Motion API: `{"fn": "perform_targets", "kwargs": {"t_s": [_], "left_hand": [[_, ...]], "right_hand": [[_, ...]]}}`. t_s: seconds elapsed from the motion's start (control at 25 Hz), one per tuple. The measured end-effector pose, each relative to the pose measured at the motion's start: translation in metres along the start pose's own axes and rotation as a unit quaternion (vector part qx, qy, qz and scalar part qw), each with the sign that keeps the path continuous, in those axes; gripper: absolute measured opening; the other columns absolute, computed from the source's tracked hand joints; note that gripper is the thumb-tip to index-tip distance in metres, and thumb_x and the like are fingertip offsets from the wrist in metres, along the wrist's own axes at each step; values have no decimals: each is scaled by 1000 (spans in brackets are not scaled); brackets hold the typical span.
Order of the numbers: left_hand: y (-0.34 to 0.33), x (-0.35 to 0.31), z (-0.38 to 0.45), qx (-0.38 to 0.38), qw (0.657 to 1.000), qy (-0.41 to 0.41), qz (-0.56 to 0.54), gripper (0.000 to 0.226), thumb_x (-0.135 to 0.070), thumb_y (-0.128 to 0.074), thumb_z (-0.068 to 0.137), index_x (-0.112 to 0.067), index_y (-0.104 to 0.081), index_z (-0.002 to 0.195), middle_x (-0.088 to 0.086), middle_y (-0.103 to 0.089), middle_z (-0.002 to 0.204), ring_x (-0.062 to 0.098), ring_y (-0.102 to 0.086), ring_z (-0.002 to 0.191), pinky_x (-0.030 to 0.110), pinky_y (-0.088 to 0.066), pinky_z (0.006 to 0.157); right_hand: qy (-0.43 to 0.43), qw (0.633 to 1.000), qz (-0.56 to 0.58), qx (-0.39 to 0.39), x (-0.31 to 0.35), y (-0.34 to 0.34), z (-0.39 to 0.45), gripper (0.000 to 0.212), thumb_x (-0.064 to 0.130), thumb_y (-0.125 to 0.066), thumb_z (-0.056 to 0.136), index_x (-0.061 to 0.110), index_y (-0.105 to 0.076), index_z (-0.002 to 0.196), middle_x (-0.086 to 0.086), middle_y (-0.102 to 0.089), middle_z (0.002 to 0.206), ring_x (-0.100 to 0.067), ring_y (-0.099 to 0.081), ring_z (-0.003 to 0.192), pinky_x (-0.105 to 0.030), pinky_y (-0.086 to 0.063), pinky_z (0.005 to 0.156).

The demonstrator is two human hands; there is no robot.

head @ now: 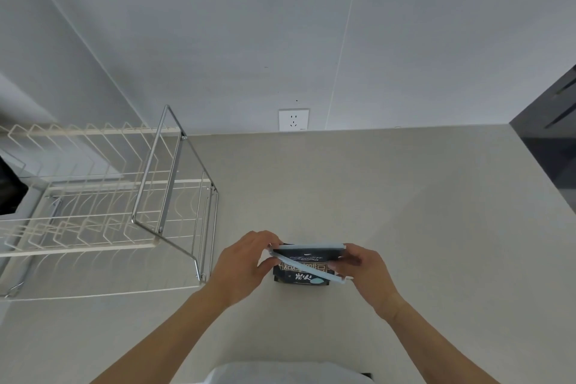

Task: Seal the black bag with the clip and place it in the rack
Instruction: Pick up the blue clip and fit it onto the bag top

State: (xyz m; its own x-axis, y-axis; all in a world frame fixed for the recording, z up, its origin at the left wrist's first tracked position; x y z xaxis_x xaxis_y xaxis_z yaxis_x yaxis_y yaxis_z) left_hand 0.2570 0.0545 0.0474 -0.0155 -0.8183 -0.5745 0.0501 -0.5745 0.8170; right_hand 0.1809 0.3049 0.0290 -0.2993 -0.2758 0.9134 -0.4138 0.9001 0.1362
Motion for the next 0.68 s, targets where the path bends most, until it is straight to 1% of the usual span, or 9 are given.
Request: {"fn": "perform_targets", "kwargs": {"t_s": [0.12,0.2,0.28,0.4,0.52,0.6,0.68], "left_hand": [[-5,-1,-1,5,1000,25,-18,29,-30,-69,84,-41,-50,102,-18,-61,98,2,-57,80,31,-55,70],[-7,-3,0,7,998,44,-38,29,-31,-69,83,-42,-50,102,-18,-61,98,5,-59,78,30,-55,70],[-9,-4,2,11,996,62,-61,29,-31,-69,83,-42,-50,102,-17,-62,99,6,-61,81,31,-55,72],[-9,-6,4,9,994,78,-71,31,-29,-70,82,-43,-50,101,-17,-62,99,5,-61,81,30,-54,72],[-8,-10,5,8,995,79,-60,35,-27,-70,80,-45,-51,103,-21,-59,96,2,-58,79,25,-53,73],[-7,-14,7,3,996,66,-57,41,-25,-73,80,-44,-54,110,-26,-59,96,0,-55,83,24,-52,73],[-8,-19,9,-5,999,40,-36,46,-25,-74,80,-39,-57,120,-26,-62,100,-2,-49,89,25,-52,73]], "right_hand": [[-35,996,79,16,-1,5,-2,47,-18,-62,78,17,-73,108,-6,-80,92,-12,-72,79,-16,-55,64],[-46,993,107,24,-5,7,-3,53,-22,-59,76,16,-71,113,-11,-79,98,-16,-73,86,-20,-58,72],[-56,992,113,12,-9,7,-4,55,-23,-59,76,17,-71,112,-8,-79,95,-16,-73,87,-21,-58,75],[-59,993,100,-7,-12,5,-3,57,-23,-53,77,23,-73,105,1,-80,89,-7,-73,82,-12,-54,69],[-50,994,93,-11,-9,3,-1,46,-15,-59,80,21,-75,103,0,-80,93,-10,-74,87,-10,-53,68],[-37,996,84,-14,-7,2,0,47,-16,-59,80,20,-74,107,0,-81,91,-8,-74,84,-9,-52,69],[-29,997,65,-14,-8,2,1,55,-17,-58,81,26,-71,112,2,-81,86,-3,-72,81,-8,-51,71]]}}
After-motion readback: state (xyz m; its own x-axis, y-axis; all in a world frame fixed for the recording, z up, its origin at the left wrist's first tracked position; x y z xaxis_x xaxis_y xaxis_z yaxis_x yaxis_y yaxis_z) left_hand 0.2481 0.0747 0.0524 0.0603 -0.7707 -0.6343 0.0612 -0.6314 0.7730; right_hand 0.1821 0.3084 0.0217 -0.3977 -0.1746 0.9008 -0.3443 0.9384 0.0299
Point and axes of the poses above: each hand's wrist, its own z-axis towards the middle knuckle, its own y-axis out of the back of the hand, x = y × z, the point moved 1 cm from there along z, towards the middle knuckle
